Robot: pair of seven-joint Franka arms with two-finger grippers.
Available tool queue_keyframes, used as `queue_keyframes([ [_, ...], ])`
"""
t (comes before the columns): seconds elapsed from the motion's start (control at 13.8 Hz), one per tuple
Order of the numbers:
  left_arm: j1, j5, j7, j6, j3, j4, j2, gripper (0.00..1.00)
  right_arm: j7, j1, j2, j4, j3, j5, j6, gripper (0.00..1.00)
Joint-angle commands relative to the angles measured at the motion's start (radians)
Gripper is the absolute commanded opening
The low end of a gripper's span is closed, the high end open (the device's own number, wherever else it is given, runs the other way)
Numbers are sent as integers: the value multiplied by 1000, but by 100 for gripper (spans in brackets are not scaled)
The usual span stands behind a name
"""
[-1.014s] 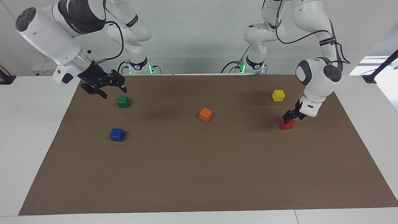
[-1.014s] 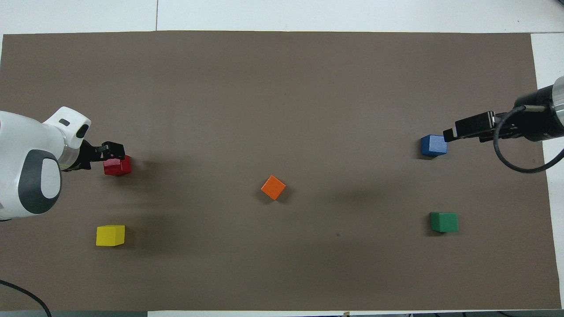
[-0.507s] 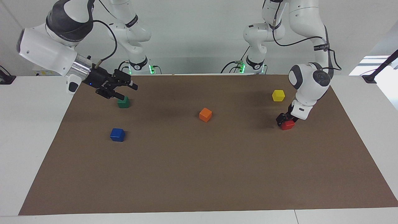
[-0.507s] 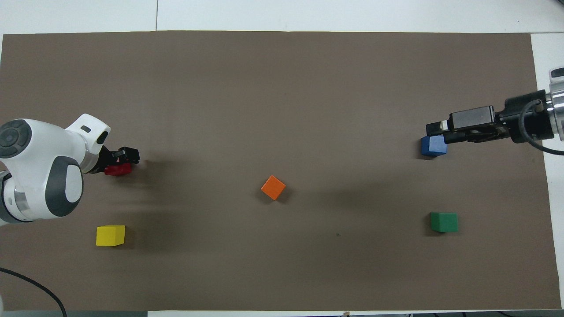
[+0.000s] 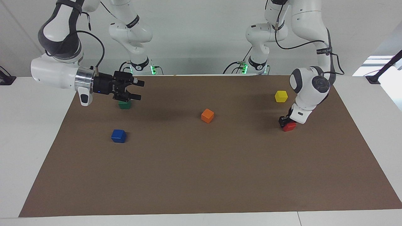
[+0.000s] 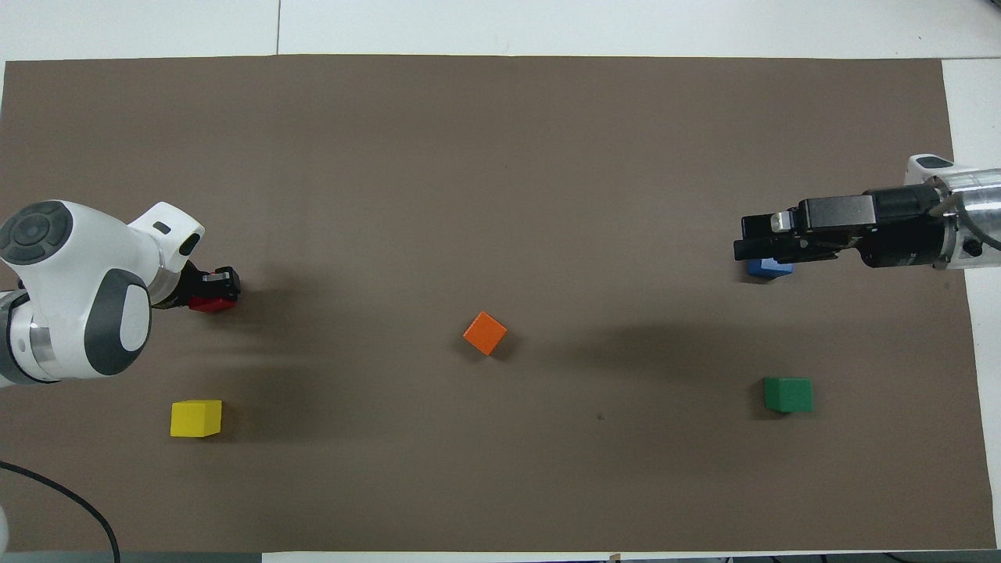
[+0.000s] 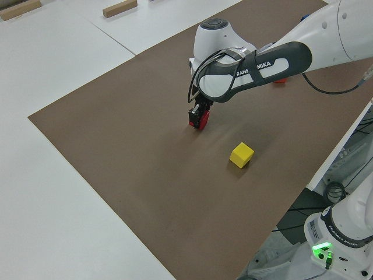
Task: Transfer red block to right arm and stack on blue block
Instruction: 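Lift the red block with the left gripper while the right gripper approaches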
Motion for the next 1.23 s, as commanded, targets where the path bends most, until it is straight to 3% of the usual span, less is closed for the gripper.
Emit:
queue_keyframes([
  [0.0,8,-22,-61,-192,0,141,-4,0,-93,-16,45,-41,7,111,-61,100],
  [0.14,1,-148,-209,-259,-3,203,-13,0,-242,-12,149,-43,7,180,-163,100],
  [0.29,-5,-308,-518,-374,-9,261,-23,0,-323,-6,222,-34,13,263,-210,100],
  [0.43,-7,-358,-742,-413,-41,266,-56,0,-331,43,259,-28,13,390,-245,100],
  [0.8,8,-756,-899,-519,-49,237,-169,0,-321,154,266,-29,13,556,-247,100],
  [1.16,11,-1102,-943,-505,-48,108,-235,0,-360,191,355,-31,15,593,-342,100],
])
